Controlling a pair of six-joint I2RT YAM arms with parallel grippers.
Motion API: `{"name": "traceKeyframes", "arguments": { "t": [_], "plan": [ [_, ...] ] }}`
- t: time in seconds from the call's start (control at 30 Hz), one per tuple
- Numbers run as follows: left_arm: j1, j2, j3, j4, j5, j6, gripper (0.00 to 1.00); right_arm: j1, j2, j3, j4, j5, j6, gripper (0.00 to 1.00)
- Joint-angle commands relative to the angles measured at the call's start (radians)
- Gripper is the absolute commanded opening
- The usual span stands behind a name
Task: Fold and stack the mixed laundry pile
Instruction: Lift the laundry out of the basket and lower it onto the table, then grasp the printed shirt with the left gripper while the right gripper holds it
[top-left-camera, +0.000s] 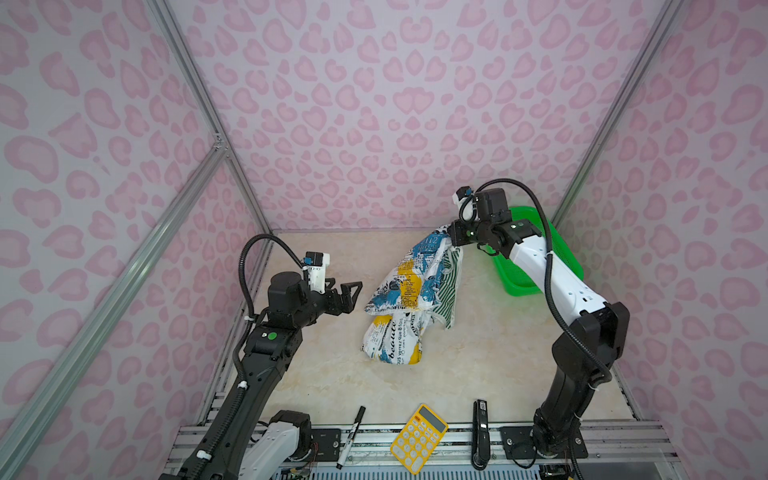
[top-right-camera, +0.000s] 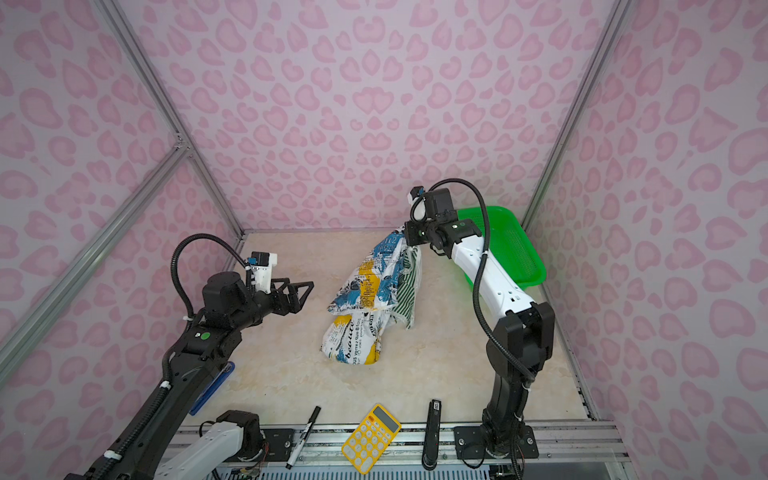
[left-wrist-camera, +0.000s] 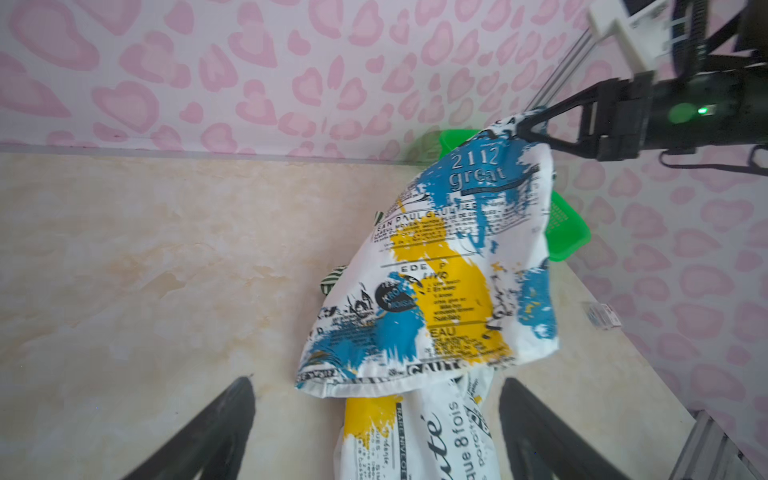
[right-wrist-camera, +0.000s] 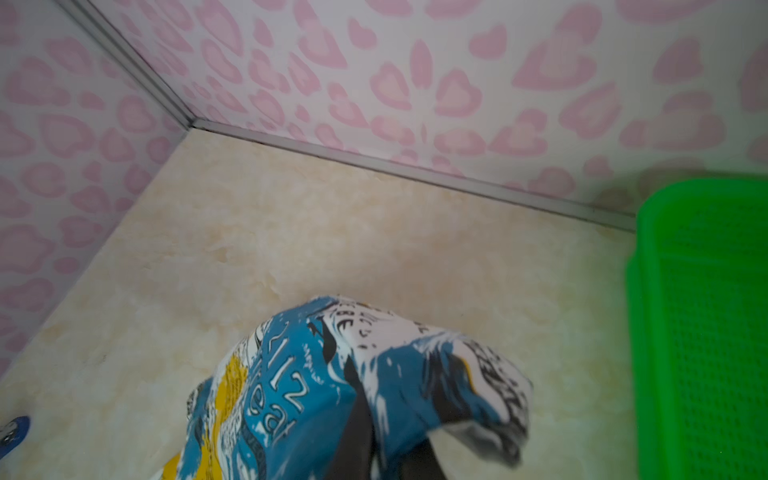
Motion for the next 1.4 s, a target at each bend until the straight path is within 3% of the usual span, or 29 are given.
{"name": "traceKeyframes", "arguments": {
  "t": [0.0, 0.17, 0.3, 0.4, 0.53, 0.63, 0.73, 0.8, 0.87, 0.97, 1.07, 1.17, 1.37],
  "plan": [
    [-0.037, 0.017, -0.012, -0.016, 0.002, 0.049, 0.92, -0.025, 0.033, -0.025, -0.08, 0.108, 0.055, 0.33],
    [-0.137, 0.108, 0.0, -0.016, -0.047, 0.051, 0.88, -0.026, -0.049, -0.117, -0.124, 0.172, 0.019, 0.52],
    [-0.256, 0.228, 0.044, -0.005, -0.116, 0.078, 0.83, -0.025, -0.122, -0.211, -0.126, 0.128, 0.016, 0.55],
    [-0.324, 0.332, 0.094, 0.009, -0.18, 0.067, 0.77, -0.026, -0.17, -0.317, -0.08, 0.04, 0.033, 0.55],
    [-0.339, 0.433, 0.134, 0.015, -0.222, 0.018, 0.73, -0.027, -0.186, -0.526, 0.039, -0.133, 0.087, 0.56],
    [-0.339, 0.443, 0.122, 0.028, -0.271, -0.008, 0.73, -0.016, -0.159, -0.627, 0.17, -0.273, 0.141, 0.63],
    [-0.338, 0.435, 0.122, -0.017, -0.405, -0.042, 0.74, 0.006, -0.113, -0.643, 0.229, -0.307, 0.159, 0.63],
    [-0.327, 0.427, 0.115, -0.048, -0.489, -0.073, 0.76, 0.019, -0.077, -0.626, 0.239, -0.307, 0.161, 0.59],
    [-0.29, 0.413, 0.094, -0.057, -0.514, -0.114, 0.8, 0.023, -0.041, -0.603, 0.239, -0.304, 0.165, 0.47],
    [-0.213, 0.398, 0.04, -0.002, -0.435, -0.153, 0.82, 0.023, -0.034, -0.586, 0.235, -0.296, 0.167, 0.24],
    [-0.158, 0.408, 0.006, 0.078, -0.318, -0.149, 0.83, 0.023, -0.066, -0.565, 0.205, -0.274, 0.15, 0.08],
    [-0.14, 0.458, 0.015, 0.128, -0.205, -0.128, 0.82, 0.023, -0.103, -0.531, 0.155, -0.258, 0.125, 0.0],
    [-0.138, 0.561, 0.024, 0.236, -0.021, -0.167, 0.71, 0.023, -0.162, -0.466, 0.071, -0.239, 0.093, 0.0]
  ]
}}
